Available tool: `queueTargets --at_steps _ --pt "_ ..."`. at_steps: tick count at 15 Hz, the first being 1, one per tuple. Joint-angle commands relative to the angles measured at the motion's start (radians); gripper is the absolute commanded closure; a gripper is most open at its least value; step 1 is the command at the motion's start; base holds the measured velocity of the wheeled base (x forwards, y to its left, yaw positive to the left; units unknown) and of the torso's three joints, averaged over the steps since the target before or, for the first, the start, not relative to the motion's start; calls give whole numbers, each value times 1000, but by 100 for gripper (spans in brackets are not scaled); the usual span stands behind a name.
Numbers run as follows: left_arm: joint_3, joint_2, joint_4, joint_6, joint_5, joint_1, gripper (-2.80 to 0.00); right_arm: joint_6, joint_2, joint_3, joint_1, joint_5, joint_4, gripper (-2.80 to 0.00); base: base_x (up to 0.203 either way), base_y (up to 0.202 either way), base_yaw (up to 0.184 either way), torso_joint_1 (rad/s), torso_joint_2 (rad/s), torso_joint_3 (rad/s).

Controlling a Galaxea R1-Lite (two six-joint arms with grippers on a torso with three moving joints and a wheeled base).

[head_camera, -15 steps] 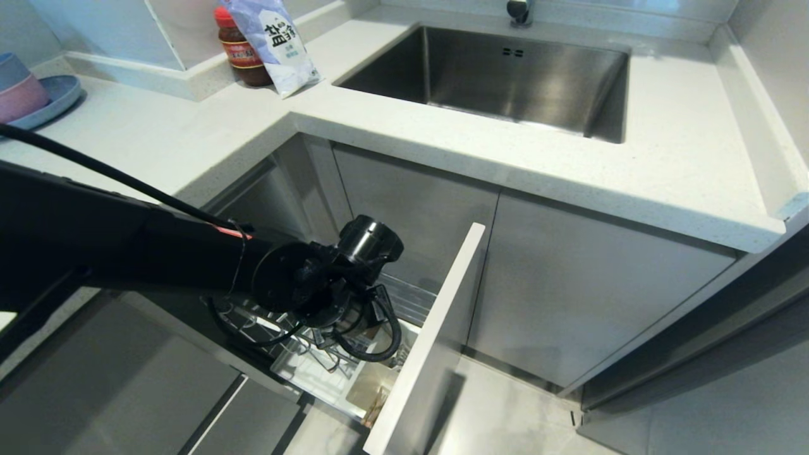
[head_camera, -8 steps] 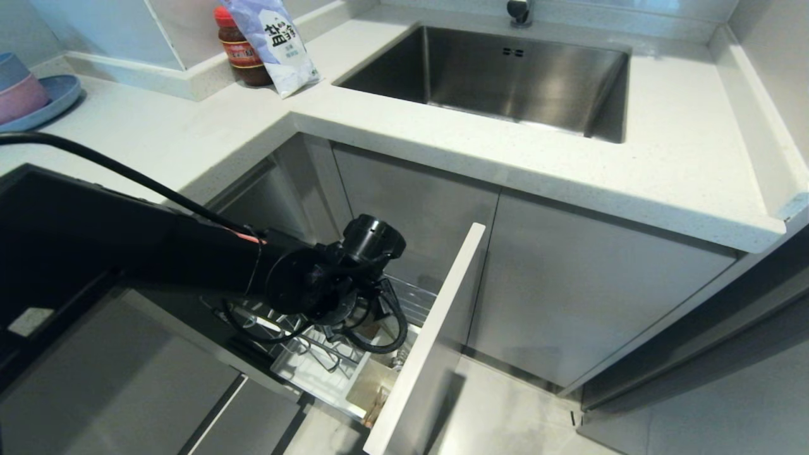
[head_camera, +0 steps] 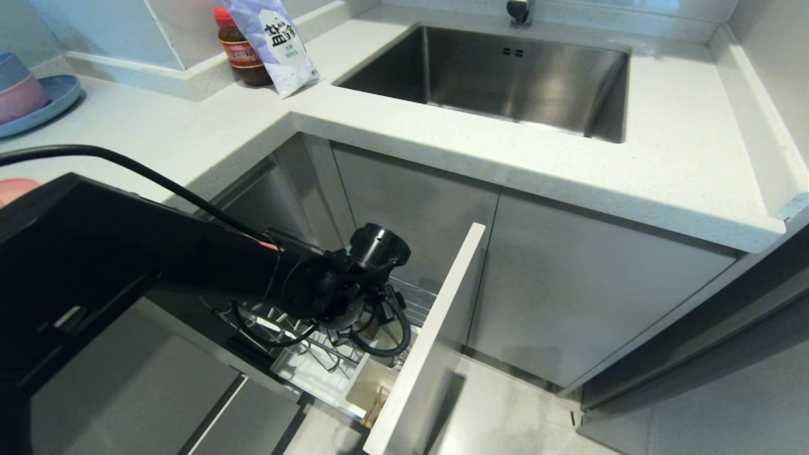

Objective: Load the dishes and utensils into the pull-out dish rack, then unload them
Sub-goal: Take the fork out of the cupboard

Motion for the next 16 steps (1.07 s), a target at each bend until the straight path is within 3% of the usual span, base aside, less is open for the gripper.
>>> queueTargets --at_steps 1,3,4,16 --pt "-1 2 1 -5 3 0 -280 0 -2 2 2 0 0 0 0 0 0 0 0 0" --pt "-1 2 3 -5 3 0 -280 0 -2 2 0 0 0 0 0 0 0 0 0 0" --pt "-1 2 1 -5 3 0 0 0 -2 2 1 0 0 0 0 0 0 0 0 0" --pt "-2 -14 4 -6 6 -8 0 0 -2 2 0 0 0 0 0 0 0 0 0 0"
